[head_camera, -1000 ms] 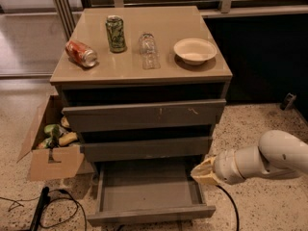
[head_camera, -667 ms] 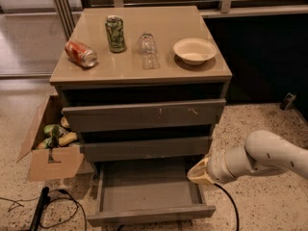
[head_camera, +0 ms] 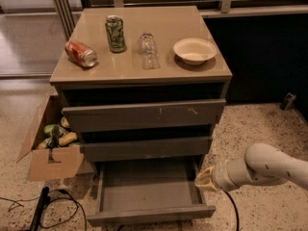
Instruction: Close bottom drawer
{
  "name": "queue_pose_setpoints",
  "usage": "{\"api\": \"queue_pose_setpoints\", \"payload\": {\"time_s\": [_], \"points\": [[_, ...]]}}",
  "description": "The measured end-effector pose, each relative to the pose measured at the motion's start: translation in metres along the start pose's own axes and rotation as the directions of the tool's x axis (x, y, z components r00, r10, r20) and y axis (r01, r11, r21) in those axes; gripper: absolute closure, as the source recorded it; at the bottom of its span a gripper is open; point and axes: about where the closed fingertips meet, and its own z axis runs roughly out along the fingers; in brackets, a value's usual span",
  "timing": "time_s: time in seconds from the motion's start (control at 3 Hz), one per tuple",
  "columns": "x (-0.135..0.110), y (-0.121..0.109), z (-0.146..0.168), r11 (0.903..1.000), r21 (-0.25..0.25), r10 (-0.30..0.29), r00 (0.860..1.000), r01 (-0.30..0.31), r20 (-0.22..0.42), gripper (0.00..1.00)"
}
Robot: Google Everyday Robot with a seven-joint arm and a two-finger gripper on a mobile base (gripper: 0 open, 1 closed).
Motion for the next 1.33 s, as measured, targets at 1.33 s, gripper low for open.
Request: {"api": "queue_pose_setpoints", "payload": {"time_s": [1.33], "points": [[0.069, 0.042, 0.135, 0.9841, -0.120, 0.136, 0.990, -0.130, 0.037, 1.00]]}}
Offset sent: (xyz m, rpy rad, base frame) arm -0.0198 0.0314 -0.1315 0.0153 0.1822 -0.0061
